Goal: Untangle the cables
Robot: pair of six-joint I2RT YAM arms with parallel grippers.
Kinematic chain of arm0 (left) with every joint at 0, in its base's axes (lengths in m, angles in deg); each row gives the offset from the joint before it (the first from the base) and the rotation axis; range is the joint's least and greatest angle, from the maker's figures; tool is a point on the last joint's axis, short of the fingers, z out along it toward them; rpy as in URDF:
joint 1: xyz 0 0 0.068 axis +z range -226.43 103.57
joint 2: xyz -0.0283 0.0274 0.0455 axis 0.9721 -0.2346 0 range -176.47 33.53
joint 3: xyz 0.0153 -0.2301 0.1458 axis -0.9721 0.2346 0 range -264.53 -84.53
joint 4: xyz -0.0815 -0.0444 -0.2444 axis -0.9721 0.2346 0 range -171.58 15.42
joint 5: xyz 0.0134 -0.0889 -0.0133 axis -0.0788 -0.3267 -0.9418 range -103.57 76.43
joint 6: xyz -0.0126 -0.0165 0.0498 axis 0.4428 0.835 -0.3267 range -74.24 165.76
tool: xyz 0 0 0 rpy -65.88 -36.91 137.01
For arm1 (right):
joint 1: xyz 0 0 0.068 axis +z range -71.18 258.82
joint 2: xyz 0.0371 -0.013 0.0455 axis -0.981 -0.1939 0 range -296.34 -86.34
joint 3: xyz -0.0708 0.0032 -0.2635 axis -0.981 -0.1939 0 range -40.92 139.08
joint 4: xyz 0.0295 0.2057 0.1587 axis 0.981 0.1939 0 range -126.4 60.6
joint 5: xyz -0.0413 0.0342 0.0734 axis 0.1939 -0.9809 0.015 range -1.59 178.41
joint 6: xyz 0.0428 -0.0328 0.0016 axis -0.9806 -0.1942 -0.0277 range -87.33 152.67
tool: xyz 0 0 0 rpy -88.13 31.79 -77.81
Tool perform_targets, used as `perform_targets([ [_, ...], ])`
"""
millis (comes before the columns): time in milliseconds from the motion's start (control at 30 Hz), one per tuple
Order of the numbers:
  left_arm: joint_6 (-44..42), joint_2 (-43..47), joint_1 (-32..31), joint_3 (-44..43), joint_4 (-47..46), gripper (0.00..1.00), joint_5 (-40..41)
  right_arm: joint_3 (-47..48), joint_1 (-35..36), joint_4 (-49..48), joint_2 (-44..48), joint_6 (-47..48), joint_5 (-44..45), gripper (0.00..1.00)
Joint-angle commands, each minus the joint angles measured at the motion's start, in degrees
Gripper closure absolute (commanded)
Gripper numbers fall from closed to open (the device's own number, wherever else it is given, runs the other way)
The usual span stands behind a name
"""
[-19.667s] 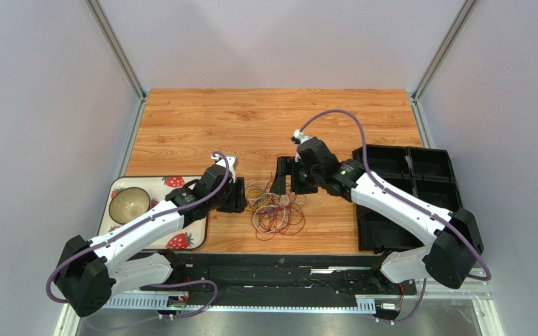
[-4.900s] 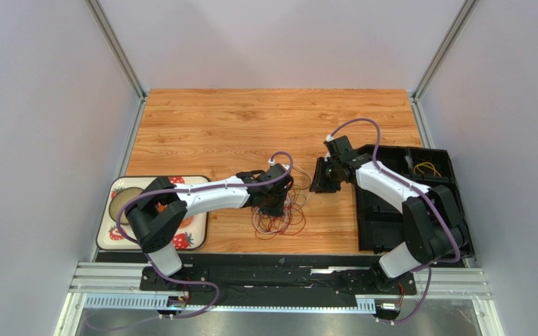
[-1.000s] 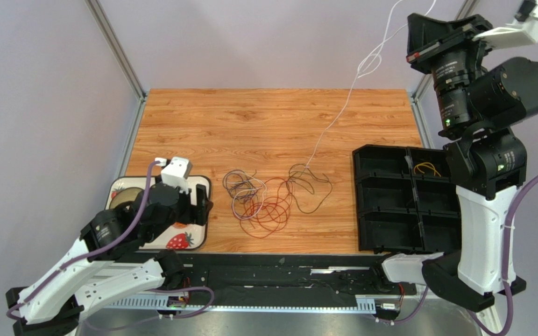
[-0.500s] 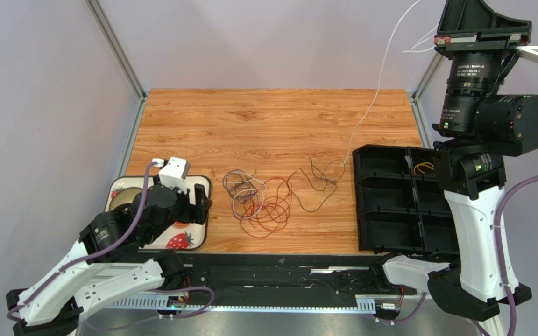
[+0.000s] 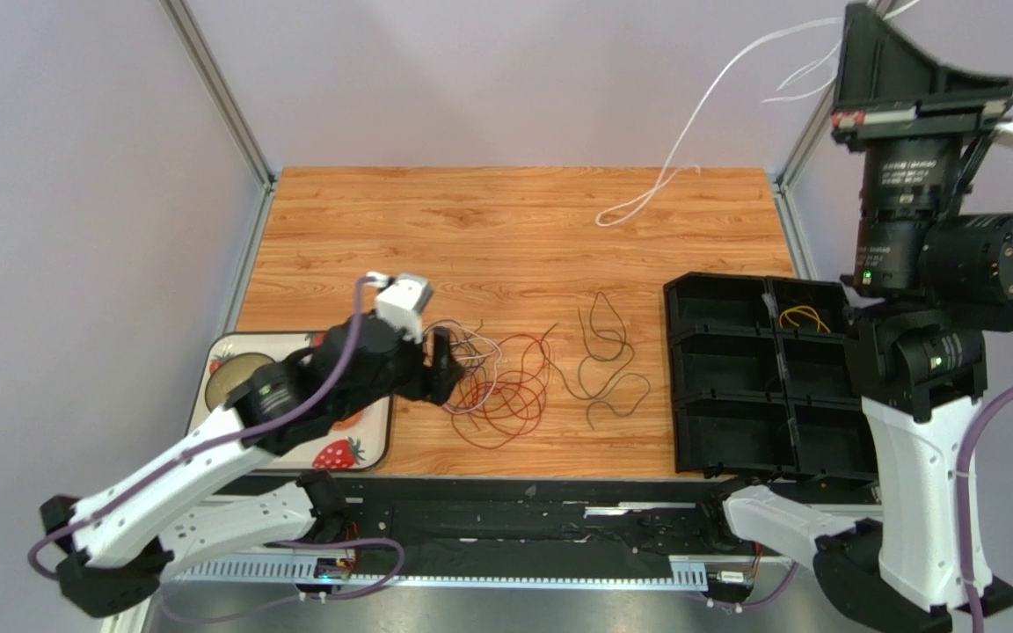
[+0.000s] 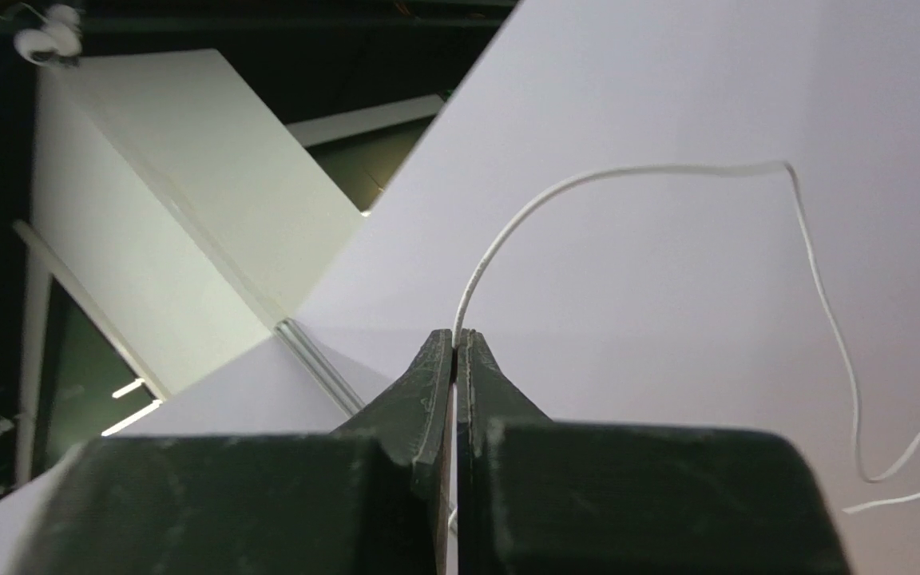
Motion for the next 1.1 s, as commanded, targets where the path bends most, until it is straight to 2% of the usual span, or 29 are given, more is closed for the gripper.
perform_targets([
  [0,-1.1,-12.6,0.1,-5.9,-9.4,0.28,-7.9,-5.8,-0.1,9.9,3.9,3.4,2.3,1.00],
  [133,-1.5,-18.2,0.1,-11.6,-7.3,0.32,-7.2,-3.6,-0.2,17.9,3.4,9.7,3.3,1.00],
  [267,-1.5,-17.6,0.1,-15.2,2.2,0.32,-2.8,-1.6,-0.2,21.2,2.5,13.6,6.9,1.00],
  [367,-1.6,-12.9,0.1,-15.0,10.2,0.31,4.5,-0.8,-0.1,21.4,1.7,16.2,9.0,1.00],
  [467,-1.4,-4.4,0.1,-12.4,16.6,0.30,9.3,-0.8,-0.1,20.9,0.9,18.5,10.7,1.00],
  [567,-0.2,3.2,0.1,-8.9,20.5,0.28,10.8,-3.7,-0.1,18.7,1.4,20.7,13.7,1.00],
  [800,1.8,19.1,0.1,-2.2,18.1,0.23,12.1,-9.3,-0.6,14.5,2.6,26.1,19.7,1.00],
  [867,2.4,21.3,0.1,-1.7,18.3,0.21,15.1,-10.4,-1.7,14.4,2.5,25.9,19.1,1.00],
  [1067,3.0,20.6,0.1,-1.7,18.8,0.21,15.3,-11.9,-3.9,14.1,1.5,25.4,17.2,1.00],
])
